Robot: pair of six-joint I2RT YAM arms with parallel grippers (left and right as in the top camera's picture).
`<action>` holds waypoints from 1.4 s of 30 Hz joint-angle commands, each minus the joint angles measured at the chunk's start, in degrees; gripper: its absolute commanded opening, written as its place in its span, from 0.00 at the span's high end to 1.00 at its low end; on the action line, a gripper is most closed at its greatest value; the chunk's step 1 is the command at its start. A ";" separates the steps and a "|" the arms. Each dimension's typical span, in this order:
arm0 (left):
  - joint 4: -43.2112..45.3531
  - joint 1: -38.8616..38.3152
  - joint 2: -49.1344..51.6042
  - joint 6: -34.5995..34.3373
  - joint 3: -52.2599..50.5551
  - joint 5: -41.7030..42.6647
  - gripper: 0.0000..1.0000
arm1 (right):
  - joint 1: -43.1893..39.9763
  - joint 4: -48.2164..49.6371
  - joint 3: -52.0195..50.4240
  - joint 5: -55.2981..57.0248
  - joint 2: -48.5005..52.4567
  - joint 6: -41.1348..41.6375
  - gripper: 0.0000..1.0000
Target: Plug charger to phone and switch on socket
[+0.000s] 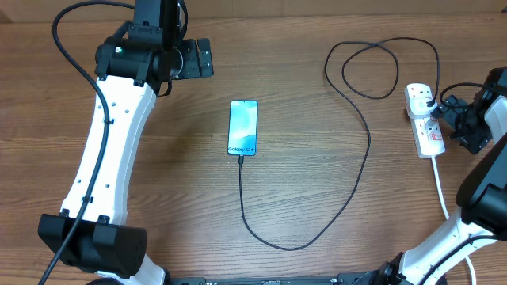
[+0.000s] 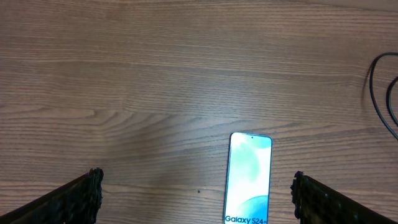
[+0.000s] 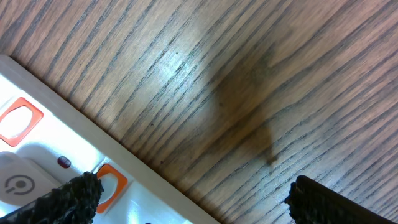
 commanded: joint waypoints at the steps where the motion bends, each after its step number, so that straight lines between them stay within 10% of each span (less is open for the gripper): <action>1: 0.04 0.31 -0.09 -0.57 -0.20 -0.90 0.00 | 2.64 -1.22 -0.61 -5.86 1.29 -2.49 0.01; 28: 0.04 0.31 -0.09 -0.57 -0.20 -0.90 0.00 | 5.62 -2.97 1.09 -6.69 0.76 -4.15 0.00; 42: 0.04 0.31 -0.09 -0.57 -0.20 -0.90 0.00 | 3.26 -10.08 2.62 -4.55 -16.72 0.26 0.00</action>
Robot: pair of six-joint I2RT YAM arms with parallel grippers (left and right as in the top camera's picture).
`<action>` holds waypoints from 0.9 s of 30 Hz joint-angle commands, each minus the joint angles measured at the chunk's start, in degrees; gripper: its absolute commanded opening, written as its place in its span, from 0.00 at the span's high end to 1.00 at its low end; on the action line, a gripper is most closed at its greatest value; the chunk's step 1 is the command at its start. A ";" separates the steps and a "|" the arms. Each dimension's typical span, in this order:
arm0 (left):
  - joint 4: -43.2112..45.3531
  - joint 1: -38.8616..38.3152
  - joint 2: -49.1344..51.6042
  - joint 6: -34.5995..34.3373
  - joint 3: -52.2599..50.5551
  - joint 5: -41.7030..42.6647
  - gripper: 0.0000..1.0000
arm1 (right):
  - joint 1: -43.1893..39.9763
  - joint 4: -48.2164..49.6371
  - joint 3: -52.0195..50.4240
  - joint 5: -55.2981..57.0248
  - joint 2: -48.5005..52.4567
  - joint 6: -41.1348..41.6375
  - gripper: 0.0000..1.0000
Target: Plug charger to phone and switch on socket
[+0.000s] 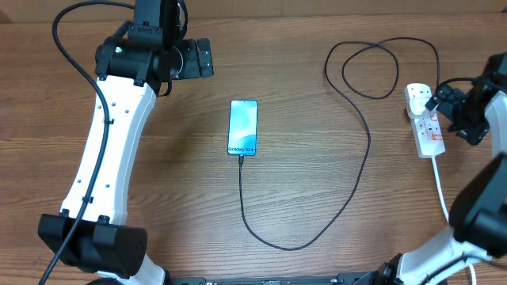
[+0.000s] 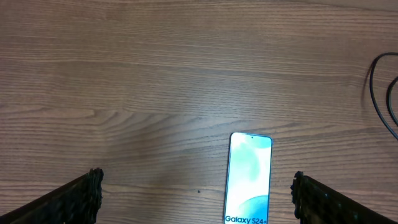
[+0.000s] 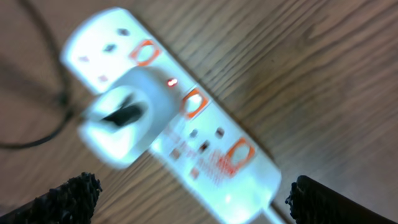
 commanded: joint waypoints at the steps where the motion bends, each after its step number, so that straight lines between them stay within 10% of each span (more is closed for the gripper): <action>1: 0.02 0.31 -0.09 -0.57 -0.20 -0.90 0.00 | -0.37 -2.73 1.46 -1.60 -7.85 1.97 0.00; 27: 0.02 0.31 -0.09 -0.57 -0.20 -0.90 0.00 | 9.68 -20.96 -18.32 -14.95 -72.50 3.50 0.00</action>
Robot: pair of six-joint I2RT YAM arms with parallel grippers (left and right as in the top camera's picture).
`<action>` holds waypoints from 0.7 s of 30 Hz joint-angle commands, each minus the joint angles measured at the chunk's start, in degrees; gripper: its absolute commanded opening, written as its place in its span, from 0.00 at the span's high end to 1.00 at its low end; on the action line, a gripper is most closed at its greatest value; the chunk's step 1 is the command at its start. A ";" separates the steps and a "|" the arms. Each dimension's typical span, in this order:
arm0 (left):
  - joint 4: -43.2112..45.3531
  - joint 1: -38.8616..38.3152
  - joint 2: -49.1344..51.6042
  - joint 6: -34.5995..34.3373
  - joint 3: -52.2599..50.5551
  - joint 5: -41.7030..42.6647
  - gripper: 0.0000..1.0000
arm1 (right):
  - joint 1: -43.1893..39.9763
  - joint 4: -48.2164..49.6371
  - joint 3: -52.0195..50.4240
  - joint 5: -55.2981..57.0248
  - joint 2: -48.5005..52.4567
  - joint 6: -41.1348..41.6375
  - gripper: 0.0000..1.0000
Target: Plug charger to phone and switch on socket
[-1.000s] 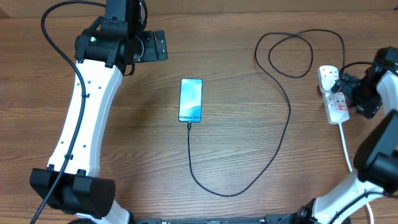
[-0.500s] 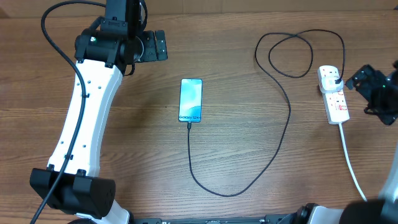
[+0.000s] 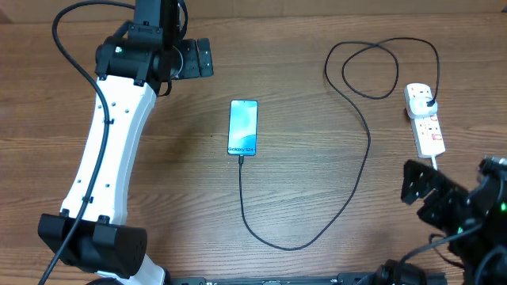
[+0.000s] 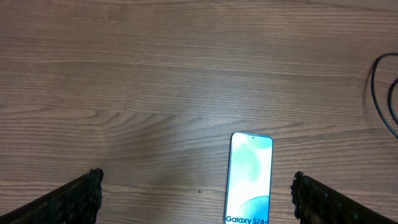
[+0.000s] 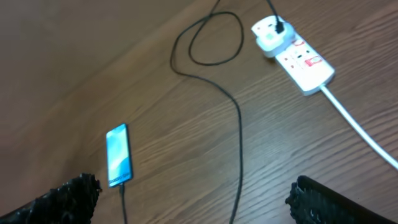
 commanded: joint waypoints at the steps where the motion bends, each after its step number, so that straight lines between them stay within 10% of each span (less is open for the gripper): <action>1: 0.04 0.31 -0.09 -0.57 -0.20 -0.66 0.00 | 0.44 -2.01 -0.57 -4.07 -0.57 0.24 0.00; 21: 0.04 0.31 -0.09 -0.57 -0.20 -0.66 0.00 | 1.49 -4.85 -1.81 0.44 -1.18 -1.05 0.00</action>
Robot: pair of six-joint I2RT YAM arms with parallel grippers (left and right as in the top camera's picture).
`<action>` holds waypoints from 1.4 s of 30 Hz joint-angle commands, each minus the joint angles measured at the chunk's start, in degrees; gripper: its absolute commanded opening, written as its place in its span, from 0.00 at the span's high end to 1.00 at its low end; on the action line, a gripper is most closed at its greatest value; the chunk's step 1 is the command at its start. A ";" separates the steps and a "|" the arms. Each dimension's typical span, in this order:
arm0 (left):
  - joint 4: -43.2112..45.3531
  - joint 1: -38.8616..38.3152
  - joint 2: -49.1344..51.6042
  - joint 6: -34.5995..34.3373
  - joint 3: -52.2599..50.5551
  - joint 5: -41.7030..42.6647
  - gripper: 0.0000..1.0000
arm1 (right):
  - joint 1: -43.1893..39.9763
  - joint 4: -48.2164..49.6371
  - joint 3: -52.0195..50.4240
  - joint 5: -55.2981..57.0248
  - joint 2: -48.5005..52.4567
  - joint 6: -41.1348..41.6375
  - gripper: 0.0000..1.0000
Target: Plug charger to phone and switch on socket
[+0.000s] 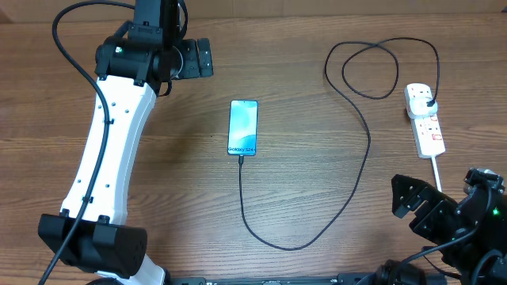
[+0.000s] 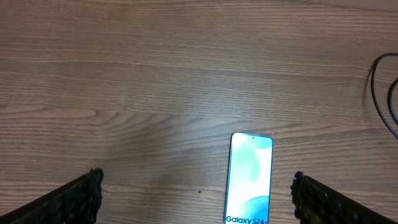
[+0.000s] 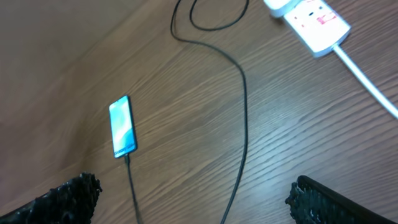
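Note:
The phone [image 1: 243, 127] lies face up mid-table with its screen lit, and shows too in the left wrist view as the phone [image 2: 250, 177] and the right wrist view as the phone [image 3: 122, 134]. A black cable [image 1: 367, 150] is plugged into its near end and loops away to the white charger plug [image 1: 428, 99] seated in the white power strip [image 1: 428, 131] at the right. My left gripper [image 1: 194, 58] hangs open, far left of the phone, empty. My right gripper [image 1: 418, 210] is open at the near right corner, well short of the power strip [image 3: 314, 22].
The strip's white lead [image 1: 438, 178] runs toward the near right edge, close to my right gripper. The cable [image 3: 242, 118] forms a loop [image 1: 372, 67] at the far right. My left arm [image 1: 111, 150] spans the table's left side.
My right gripper has shifted a little left and nearer the front edge, so the power strip sits higher in its wrist view. The left arm, phone and cable have not moved.
My right gripper was open right down at the power strip's switches. Then it stood above the strip, where a red light glowed beside the plug. Later it was back at the near right corner, and it is there now. The left arm stayed still throughout.

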 commanded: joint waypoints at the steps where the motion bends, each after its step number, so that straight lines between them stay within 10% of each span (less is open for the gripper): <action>1: 0.04 0.31 -0.09 -0.57 -0.20 -0.68 0.00 | 2.51 2.67 -2.14 2.60 -1.25 -1.70 0.00; 25: 0.04 0.31 -0.09 -0.57 -0.20 -0.68 0.00 | 19.34 62.64 -52.85 6.36 -34.91 -9.51 0.00; 42: 0.04 0.31 -0.09 -0.57 -0.20 -0.68 0.00 | 19.65 84.19 -66.45 9.75 -35.28 -15.41 0.00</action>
